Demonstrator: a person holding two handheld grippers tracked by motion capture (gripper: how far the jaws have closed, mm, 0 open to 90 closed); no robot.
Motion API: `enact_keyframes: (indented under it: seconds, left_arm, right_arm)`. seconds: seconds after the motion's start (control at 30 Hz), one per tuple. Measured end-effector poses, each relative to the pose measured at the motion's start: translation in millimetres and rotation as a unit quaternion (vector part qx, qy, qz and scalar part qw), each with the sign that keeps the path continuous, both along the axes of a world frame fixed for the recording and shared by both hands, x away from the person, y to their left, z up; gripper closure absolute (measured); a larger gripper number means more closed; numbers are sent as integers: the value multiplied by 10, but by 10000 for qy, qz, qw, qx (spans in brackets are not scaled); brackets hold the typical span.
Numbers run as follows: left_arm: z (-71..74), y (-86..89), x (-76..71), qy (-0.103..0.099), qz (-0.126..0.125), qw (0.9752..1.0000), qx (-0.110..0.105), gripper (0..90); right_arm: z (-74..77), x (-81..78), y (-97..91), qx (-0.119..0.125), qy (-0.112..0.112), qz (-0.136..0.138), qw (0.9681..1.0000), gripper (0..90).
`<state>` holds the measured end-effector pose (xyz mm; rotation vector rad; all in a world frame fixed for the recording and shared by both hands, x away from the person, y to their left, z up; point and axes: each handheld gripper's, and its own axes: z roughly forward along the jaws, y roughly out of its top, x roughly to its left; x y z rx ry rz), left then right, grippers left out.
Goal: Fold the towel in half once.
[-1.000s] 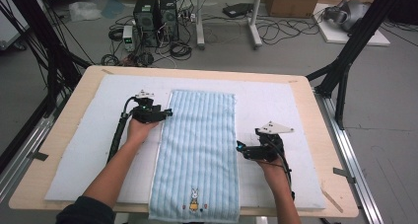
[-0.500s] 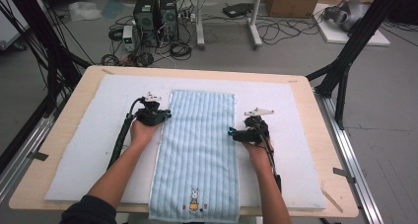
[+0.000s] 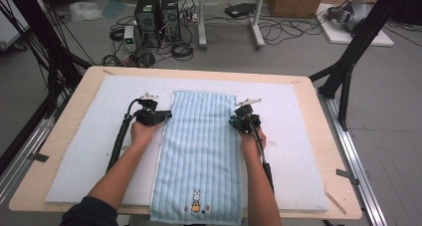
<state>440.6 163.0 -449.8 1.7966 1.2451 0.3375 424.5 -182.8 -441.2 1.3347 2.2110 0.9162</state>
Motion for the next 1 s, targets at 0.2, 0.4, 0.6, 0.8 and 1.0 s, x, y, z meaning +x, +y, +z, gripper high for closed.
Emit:
enact_keyframes:
  seconds: [0.2,0.4,0.6,0.8,1.0]
  left_arm:
    - [106,-8,34,-231,229,9986,-408,880]
    - [221,44,19,-424,119,9960,-776,880]
    - [293,153,-120,-516,-161,9949,-851,879]
    - [352,184,-354,-627,-477,9933,-848,879]
    - [330,254,-666,-666,-639,9917,-890,878]
  right_arm:
    - [32,30,-140,335,-294,-264,9987,866]
    - [116,17,-208,619,-568,-334,9959,867]
    - [237,-128,-228,745,-642,9,9952,867]
    - [273,-344,-240,716,-655,230,9950,867]
    - [303,-597,-258,745,-568,459,9945,867]
